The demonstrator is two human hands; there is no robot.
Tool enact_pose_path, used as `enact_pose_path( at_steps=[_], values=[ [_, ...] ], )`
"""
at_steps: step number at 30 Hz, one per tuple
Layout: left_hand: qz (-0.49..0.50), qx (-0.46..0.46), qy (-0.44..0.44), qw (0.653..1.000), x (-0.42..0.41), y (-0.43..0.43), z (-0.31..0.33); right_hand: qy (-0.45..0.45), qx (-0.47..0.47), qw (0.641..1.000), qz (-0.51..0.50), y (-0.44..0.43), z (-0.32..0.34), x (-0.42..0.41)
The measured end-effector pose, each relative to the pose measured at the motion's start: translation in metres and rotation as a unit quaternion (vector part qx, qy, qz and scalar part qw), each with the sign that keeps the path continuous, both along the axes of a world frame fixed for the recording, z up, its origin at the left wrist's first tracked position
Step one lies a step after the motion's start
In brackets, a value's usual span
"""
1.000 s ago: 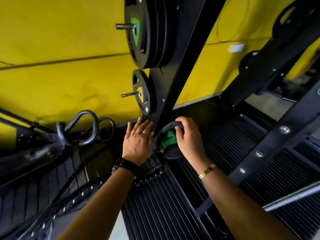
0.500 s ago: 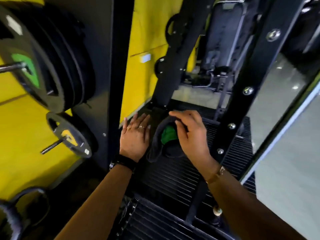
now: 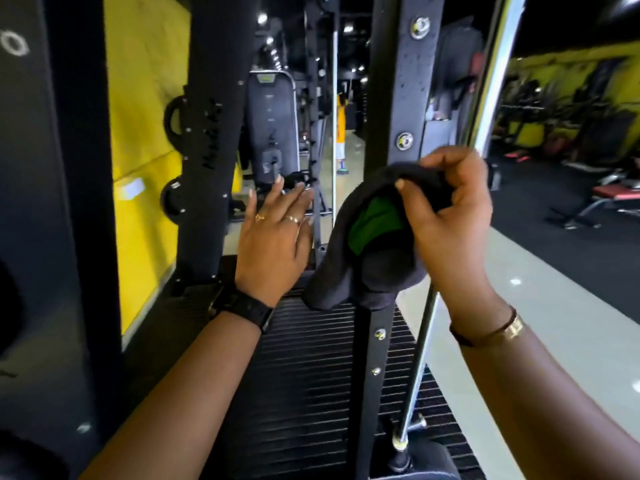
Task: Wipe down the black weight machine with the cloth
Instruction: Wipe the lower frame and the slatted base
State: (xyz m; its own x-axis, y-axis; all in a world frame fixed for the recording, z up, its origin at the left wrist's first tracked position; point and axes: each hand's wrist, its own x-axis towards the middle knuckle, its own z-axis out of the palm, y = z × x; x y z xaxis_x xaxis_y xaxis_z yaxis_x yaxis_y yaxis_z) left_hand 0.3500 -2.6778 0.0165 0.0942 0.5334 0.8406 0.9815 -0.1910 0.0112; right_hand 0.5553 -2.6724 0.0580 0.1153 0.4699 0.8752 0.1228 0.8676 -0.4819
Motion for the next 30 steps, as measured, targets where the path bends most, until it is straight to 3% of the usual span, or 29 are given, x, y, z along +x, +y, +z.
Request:
enact_pose_path(
  at_steps=[4, 8, 10, 12, 15, 18, 22, 30],
  values=[
    [-0.032, 0.055, 0.026, 0.998, 0.02, 0.025, 0.055, 0.059, 0.114, 0.985, -0.112, 0.024, 0.059, 0.013],
    [-0.041, 0.089, 0.063, 0.993, 0.034, 0.047, 0.119, 0.157, 0.24, 0.923, -0.256, 0.061, 0.124, 0.007],
    [-0.032, 0.123, 0.081, 0.989, 0.038, 0.055, 0.149, 0.126, 0.237, 0.925, -0.269, 0.078, 0.138, -0.004],
    [-0.025, 0.144, 0.09, 0.985, 0.04, 0.06, 0.174, 0.037, 0.214, 0.934, -0.284, 0.091, 0.131, -0.017],
    [-0.012, 0.184, 0.128, 0.975, 0.041, 0.067, 0.211, -0.095, 0.197, 0.894, -0.39, 0.103, 0.098, -0.022],
    [0.001, 0.224, 0.187, 0.957, 0.042, 0.071, 0.253, -0.181, 0.175, 0.89, -0.381, 0.111, 0.071, -0.02],
    [0.017, 0.248, 0.221, 0.943, 0.046, 0.079, 0.31, -0.173, 0.222, 0.891, -0.357, 0.116, 0.086, -0.017],
    [0.068, 0.28, 0.301, 0.909, 0.042, 0.089, 0.398, -0.159, 0.27, 0.883, -0.35, 0.129, 0.176, -0.017]
  ],
)
